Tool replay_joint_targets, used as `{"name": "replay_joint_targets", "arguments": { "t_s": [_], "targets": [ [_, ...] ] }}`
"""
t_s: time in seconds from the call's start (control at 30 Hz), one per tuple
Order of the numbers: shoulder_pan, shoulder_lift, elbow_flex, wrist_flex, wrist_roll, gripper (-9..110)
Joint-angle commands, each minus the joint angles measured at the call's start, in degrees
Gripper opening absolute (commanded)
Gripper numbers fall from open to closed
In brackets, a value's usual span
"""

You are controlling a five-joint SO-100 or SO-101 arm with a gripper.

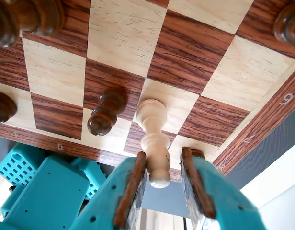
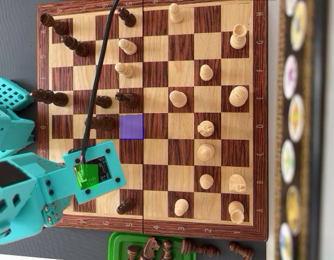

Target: Play chess

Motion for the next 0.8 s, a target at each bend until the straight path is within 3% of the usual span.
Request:
{"name": "replay_joint_targets", "arguments": {
  "t_s": [0.0, 0.77],
  "targets": [
    [-0.2, 1.0, -0.4, 0.0, 0.2, 12],
    [-0.8, 1.0, -5.9, 3.5, 0.4, 12]
  ]
}}
